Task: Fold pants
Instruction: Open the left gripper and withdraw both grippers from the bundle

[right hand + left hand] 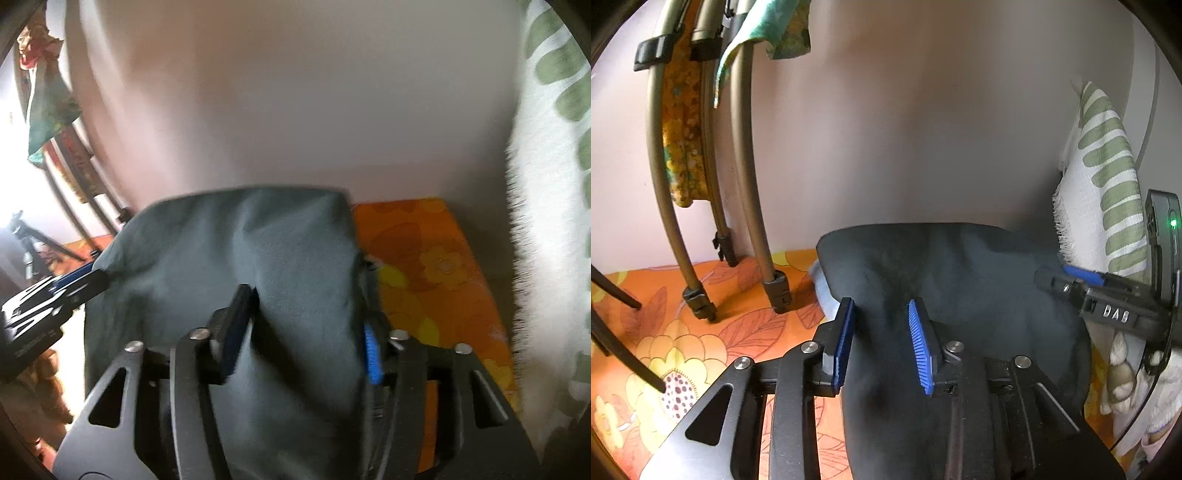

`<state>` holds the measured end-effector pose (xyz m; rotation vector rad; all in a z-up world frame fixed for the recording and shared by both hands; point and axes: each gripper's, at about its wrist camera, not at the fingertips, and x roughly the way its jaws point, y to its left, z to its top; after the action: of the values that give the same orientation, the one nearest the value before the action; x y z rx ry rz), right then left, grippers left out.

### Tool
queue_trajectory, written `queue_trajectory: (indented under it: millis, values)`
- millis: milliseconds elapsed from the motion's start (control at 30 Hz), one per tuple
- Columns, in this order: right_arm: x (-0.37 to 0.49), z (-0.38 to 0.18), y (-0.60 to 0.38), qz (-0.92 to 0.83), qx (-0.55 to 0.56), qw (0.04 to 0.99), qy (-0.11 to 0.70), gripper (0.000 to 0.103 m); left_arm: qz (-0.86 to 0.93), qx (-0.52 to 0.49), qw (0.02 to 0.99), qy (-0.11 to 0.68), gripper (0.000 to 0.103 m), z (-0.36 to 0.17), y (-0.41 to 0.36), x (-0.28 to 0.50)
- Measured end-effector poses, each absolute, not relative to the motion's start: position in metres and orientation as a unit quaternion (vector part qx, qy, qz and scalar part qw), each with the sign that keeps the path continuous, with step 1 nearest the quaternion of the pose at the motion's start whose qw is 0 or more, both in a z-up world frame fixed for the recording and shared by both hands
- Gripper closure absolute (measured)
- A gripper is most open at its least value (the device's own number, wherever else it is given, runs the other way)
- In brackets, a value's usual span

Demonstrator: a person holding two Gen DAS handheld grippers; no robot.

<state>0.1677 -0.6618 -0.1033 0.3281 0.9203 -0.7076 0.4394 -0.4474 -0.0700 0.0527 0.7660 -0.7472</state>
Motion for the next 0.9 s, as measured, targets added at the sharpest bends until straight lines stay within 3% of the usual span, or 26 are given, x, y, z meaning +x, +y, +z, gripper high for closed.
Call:
queue_trajectory:
  millis: [667,800,900]
  values:
    - [0.099,-0.036,-0.586,-0.341,0.146,0.838,0.400,0.038,-0.374,0.033,0.861,0.342,0.074,-0.022,-0.384,0.349]
    - [0.081,-0.022,-0.560,-0.339,0.140,0.843,0.393,0.038,-0.380,0.040,0.864,0.327,0.064,-0.010,-0.372,0.320]
    - [0.065,-0.014,-0.539,-0.339,0.131,0.846,0.389,0.038,-0.385,0.042,0.866,0.316,0.063,-0.001,-0.360,0.297]
